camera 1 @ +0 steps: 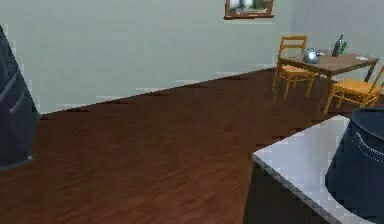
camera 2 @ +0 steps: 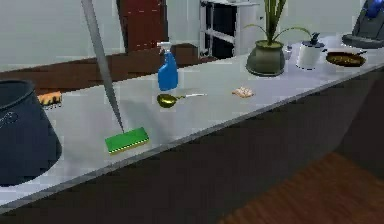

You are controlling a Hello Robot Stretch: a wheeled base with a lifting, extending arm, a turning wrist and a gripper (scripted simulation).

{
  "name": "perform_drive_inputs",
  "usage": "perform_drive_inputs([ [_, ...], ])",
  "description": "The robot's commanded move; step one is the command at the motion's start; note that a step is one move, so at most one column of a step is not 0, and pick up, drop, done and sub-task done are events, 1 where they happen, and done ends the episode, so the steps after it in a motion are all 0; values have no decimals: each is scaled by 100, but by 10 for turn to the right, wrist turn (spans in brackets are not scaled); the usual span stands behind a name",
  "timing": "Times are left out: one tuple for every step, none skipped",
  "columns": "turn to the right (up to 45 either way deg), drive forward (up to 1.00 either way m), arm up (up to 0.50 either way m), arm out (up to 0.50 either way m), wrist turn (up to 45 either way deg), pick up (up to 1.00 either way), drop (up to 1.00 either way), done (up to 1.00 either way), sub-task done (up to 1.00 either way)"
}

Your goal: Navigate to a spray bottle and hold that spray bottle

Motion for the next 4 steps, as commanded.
perform_drive_inputs([
  [450,0,0,0,0,0,0,0,0],
  [450,0,0,0,0,0,0,0,0],
  [120,0,0,0,0,0,0,0,0],
  [0,35,0,0,0,0,0,0,0],
])
